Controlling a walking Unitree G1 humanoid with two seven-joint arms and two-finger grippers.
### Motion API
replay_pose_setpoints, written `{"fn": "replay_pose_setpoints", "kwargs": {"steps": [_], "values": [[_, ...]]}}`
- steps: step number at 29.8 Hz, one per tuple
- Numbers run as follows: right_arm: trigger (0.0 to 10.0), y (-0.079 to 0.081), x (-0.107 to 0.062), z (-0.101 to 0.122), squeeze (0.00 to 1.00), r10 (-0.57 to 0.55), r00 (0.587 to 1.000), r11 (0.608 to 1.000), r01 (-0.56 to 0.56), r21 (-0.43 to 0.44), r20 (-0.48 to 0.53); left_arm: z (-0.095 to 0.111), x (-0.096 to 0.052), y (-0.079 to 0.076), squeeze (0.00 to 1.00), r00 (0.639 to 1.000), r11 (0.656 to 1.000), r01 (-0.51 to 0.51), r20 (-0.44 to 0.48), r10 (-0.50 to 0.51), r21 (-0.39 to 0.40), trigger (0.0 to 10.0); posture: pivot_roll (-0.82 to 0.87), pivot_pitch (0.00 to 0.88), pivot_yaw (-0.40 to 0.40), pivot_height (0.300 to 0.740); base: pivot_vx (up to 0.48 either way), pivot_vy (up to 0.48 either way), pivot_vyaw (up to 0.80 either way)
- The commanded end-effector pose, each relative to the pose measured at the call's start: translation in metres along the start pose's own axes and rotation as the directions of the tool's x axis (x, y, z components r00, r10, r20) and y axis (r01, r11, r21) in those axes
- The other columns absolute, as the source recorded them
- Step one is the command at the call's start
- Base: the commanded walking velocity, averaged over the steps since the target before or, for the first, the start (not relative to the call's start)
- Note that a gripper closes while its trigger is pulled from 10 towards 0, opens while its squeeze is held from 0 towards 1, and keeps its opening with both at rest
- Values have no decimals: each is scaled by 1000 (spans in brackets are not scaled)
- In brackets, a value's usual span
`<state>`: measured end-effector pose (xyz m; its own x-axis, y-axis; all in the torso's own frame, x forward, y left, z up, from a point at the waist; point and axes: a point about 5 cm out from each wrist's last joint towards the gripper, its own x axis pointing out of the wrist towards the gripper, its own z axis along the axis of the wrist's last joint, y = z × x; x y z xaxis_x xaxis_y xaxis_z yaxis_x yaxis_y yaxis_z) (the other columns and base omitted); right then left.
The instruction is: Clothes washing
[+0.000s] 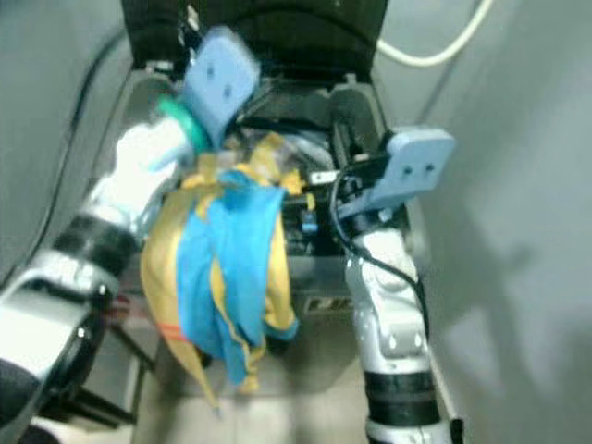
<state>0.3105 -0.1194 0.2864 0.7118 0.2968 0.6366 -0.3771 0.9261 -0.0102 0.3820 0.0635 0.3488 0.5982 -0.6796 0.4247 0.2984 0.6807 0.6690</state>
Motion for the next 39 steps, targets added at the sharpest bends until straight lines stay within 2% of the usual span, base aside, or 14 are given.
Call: {"fn": "replay_pose_setpoints", "kwargs": {"steps": [1,4,8,9,10,16,18,20,23,28,30,31,35,39], "values": [[10000,24,-7,-8,0,226,972,972,-221,77,-69,17,-6,6,0,993,996,-67,104,60,62,10000,30,158,12,740,0,0,0],[10000,51,-14,-22,0,436,890,900,-429,80,-135,29,-30,14,0,970,969,-201,164,177,145,10000,71,156,-12,740,0,0,0],[10000,62,-11,-28,0,464,876,886,-457,83,-133,38,-46,17,0,960,948,-247,187,210,201,10000,91,156,-23,740,0,0,0],[10000,69,-9,-31,914,481,867,876,-473,93,-128,41,-56,17,0,957,940,-264,183,227,215,10000,101,155,-26,740,0,0,0],[10000,73,-8,-33,1000,493,861,870,-483,99,-125,43,-62,18,0,955,936,-273,178,236,224,10000,108,155,-30,740,0,0,0],[10000,100,-17,-39,1000,657,744,747,-622,235,-118,44,-90,20,0,927,885,-374,136,349,278,10000,142,154,-46,740,0,0,0],[10000,100,-17,-39,1000,657,744,747,-622,235,-118,44,-90,20,0,927,885,-374,136,349,278,10000,142,154,-46,740,0,0,0],[10000,112,-27,-48,1000,734,664,675,-688,266,-143,42,-101,20,0,907,860,-421,103,409,289,10000,145,153,-54,740,0,0,0],[10000,116,-30,-54,1000,753,638,656,-707,264,-163,42,-104,20,0,897,849,-440,91,433,293,10000,147,153,-57,740,0,0,0],[10000,125,-36,-85,1000,717,618,669,-740,71,-323,43,-111,19,0,877,834,-470,46,478,289,10000,147,153,-57,740,0,0,0],[10000,124,-35,-90,882,689,627,675,-738,7,-363,44,-111,19,0,874,833,-474,37,484,286,10000,147,153,-57,740,0,0,0],[10000,118,-31,-97,0,627,658,695,-714,-82,-418,44,-112,18,0,873,835,-476,29,488,277,10000,141,154,-56,740,0,0,0],[10000,88,-16,-92,0,476,767,764,-603,-228,-431,46,-112,17,0,870,838,-479,15,493,262,10000,142,153,-55,740,0,0,0],[10000,75,-11,-80,0,446,806,794,-557,-244,-388,46,-113,17,0,871,839,-477,12,492,263,10000,142,153,-55,740,0,0,0]]}}
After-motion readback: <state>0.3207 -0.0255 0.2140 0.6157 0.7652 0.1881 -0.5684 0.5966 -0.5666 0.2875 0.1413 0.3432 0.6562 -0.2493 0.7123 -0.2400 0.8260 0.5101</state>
